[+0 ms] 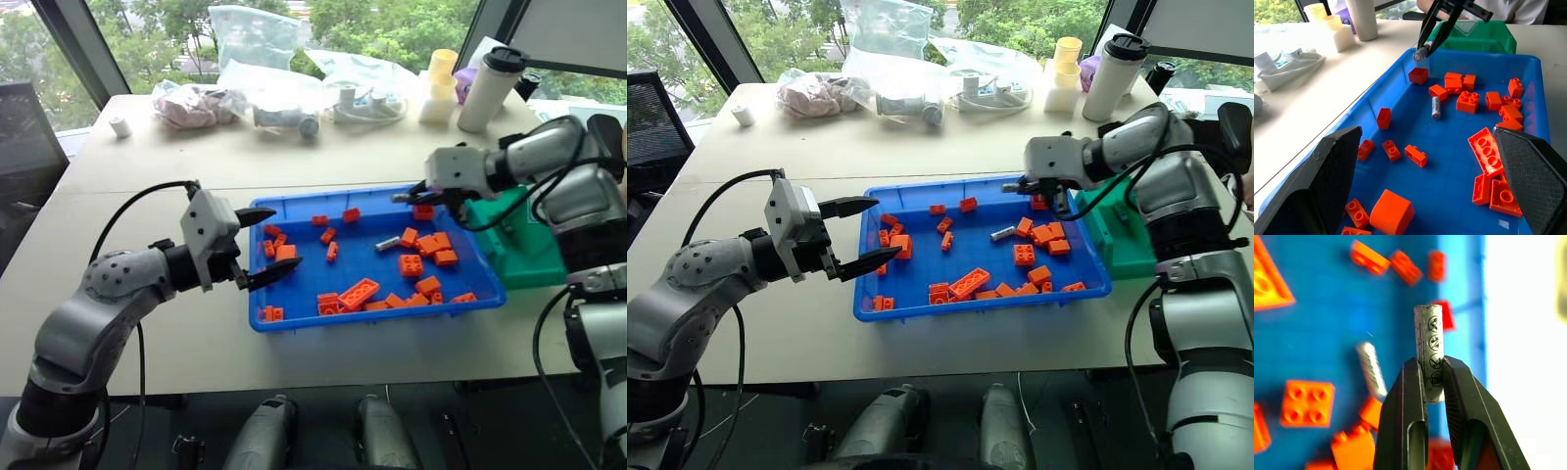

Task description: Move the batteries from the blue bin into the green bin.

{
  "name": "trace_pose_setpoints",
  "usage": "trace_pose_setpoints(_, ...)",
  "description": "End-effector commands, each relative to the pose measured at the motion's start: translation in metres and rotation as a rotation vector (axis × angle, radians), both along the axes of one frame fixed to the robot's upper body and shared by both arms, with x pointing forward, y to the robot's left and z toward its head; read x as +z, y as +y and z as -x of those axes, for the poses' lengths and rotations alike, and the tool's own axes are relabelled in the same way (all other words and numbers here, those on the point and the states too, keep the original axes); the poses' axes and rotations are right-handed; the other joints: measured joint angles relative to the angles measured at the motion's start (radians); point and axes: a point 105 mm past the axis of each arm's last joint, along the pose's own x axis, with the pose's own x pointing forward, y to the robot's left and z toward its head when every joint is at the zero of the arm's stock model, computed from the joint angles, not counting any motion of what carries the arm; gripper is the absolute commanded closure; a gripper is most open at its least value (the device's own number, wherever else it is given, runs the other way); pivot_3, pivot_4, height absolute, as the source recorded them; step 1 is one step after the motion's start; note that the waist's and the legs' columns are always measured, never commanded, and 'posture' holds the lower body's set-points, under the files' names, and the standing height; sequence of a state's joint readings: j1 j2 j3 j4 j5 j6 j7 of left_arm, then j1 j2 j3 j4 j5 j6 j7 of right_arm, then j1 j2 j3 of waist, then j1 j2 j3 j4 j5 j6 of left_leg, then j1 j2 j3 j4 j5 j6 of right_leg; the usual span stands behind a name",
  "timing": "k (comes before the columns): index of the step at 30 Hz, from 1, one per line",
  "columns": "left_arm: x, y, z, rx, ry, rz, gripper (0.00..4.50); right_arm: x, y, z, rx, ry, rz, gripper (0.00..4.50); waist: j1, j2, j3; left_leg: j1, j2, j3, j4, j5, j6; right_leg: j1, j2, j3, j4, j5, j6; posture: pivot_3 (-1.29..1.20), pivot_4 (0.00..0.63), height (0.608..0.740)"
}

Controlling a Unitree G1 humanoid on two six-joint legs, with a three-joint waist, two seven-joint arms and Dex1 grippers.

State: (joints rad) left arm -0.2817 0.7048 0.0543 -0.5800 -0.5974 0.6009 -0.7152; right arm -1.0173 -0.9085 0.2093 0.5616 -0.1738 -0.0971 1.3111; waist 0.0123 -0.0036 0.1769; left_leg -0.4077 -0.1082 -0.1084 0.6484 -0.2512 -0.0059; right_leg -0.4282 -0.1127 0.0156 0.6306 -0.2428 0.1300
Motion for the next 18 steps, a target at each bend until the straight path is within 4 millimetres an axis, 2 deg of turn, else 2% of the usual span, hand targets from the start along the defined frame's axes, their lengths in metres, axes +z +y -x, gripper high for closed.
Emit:
trace_pose_setpoints(1,0.008,-0.003,0.001,-0.022,-0.049,0.008,0.0,0.016,-0.061,-0.001,-0.248,-0.109,-0.002,4.45,-0.001,0.0,0.0,0.0,0.0,0.0,0.0,0.0,0.0,0.0,0.0,0.0,0.0,0.0,0.0,0.0,0.15,0.74)
trace_pose_setpoints(3,0.008,-0.005,-0.001,-0.029,-0.051,0.01,0.0,0.015,-0.086,0.003,-0.337,-0.118,0.019,4.45,-0.002,0.0,0.0,0.0,0.0,0.001,0.0,0.0,0.0,0.0,0.0,0.0,0.0,0.0,0.0,0.0,0.15,0.74)
trace_pose_setpoints(6,0.007,-0.006,-0.002,-0.038,-0.053,0.01,0.0,0.012,-0.103,0.008,-0.391,-0.113,0.032,4.45,-0.014,0.0,0.0,0.0,0.001,0.002,0.0,0.0,0.0,0.0,0.0,0.001,0.0,0.0,0.0,0.0,0.15,0.74)
trace_pose_setpoints(8,0.007,-0.007,-0.003,-0.042,-0.054,0.011,0.0,0.006,-0.108,0.014,-0.396,-0.083,0.027,4.45,-0.024,0.001,0.0,0.0,0.001,0.002,-0.001,0.0,0.0,0.0,0.0,0.001,0.001,0.0,0.0,0.0,0.15,0.74)
trace_pose_setpoints(12,0.007,-0.007,-0.005,-0.049,-0.057,0.011,0.0,-0.008,-0.101,0.021,-0.386,-0.004,-0.044,4.45,-0.029,0.001,0.0,0.001,0.002,0.002,-0.001,0.0,0.0,-0.001,0.001,0.001,0.001,0.0,0.0,0.0,0.15,0.74)
trace_pose_setpoints(18,0.007,-0.007,-0.005,-0.053,-0.057,0.008,0.0,-0.013,-0.098,0.026,-0.388,-0.004,-0.054,1.48,-0.024,0.001,0.0,0.001,0.002,0.002,0.0,0.0,0.0,-0.001,0.001,0.001,0.001,0.0,0.0,0.0,0.15,0.74)
